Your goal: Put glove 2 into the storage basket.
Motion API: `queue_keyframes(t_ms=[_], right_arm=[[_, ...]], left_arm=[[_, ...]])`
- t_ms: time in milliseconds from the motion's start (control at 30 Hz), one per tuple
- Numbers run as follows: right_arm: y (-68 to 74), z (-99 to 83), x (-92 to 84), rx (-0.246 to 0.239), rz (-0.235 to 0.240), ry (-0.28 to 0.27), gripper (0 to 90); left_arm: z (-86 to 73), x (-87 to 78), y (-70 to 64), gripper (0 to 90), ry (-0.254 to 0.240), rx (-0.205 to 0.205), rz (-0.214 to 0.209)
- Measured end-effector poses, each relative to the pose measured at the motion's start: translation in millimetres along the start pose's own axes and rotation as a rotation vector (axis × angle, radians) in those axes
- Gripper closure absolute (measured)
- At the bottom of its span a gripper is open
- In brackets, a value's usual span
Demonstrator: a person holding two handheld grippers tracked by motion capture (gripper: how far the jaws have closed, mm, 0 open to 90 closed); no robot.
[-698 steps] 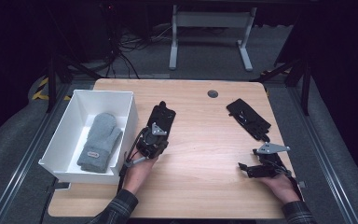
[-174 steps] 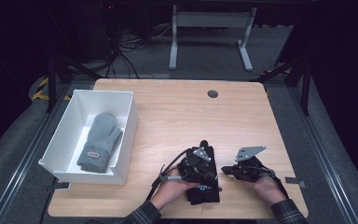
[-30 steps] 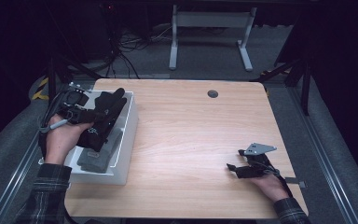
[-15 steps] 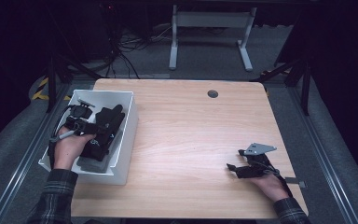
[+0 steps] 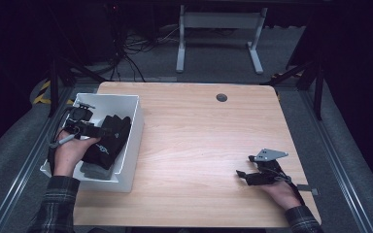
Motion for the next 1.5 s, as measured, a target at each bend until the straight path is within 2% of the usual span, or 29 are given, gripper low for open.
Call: queue_keyframes(t_ms=[100,300,467,633,800,900,1033,1100,1233,1400,1500], right_arm=[[-0.1,0.0,0.0,0.001,-0.001,0.000,21.0],[-0.2,0.0,0.0,0.000,-0.002,0.000,20.9],[-0.2,0.0,0.0,0.000,-0.003,0.001,20.8],[-0.1,-0.1,0.0,0.001,-0.003,0.001,20.7],[0.1,-0.1,-0.1,0.001,-0.006,0.002,20.1],[0.2,-0.2,-0.1,0.002,-0.005,0.003,20.0],[0.2,-0.2,-0.1,0.002,-0.005,0.003,19.8],[0.2,-0.2,-0.1,0.002,-0.004,0.003,19.7],[0.2,-0.2,-0.1,0.001,-0.004,0.003,19.6],[0.3,-0.2,-0.1,0.002,-0.005,0.003,19.5],[0.2,-0.2,-0.1,0.001,-0.005,0.004,19.5]], left_arm=[[5.9,-9.9,-11.4,25.0,-0.048,0.029,-0.019],[17.8,-25.9,-41.1,24.6,-0.126,0.098,-0.089],[25.6,-29.9,-78.8,23.9,-0.164,0.178,-0.159],[26.7,-26.6,-117.7,22.9,-0.191,0.239,-0.223],[22.0,-8.8,-162.4,22.2,-0.187,0.309,-0.285],[17.7,4.9,-182.5,21.8,-0.177,0.340,-0.308],[8.7,28.6,-202.4,21.3,-0.155,0.368,-0.319],[2.5,43.4,-210.7,20.7,-0.135,0.392,-0.317],[-9.2,68.0,-222.2,19.8,-0.105,0.413,-0.317],[-24.3,94.7,-229.5,19.5,-0.067,0.436,-0.314],[-29.4,103.8,-232.0,18.6,-0.050,0.452,-0.306]])
Point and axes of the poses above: each handheld gripper's, and its own axes: x roughly forward along the jaws, z roughly out of its top, y roughly to its left, the point moved 1 cm from there along x, roughly forward along the jaws, and after that the axes turned 3 degrees about y, right-handed, at the moved point
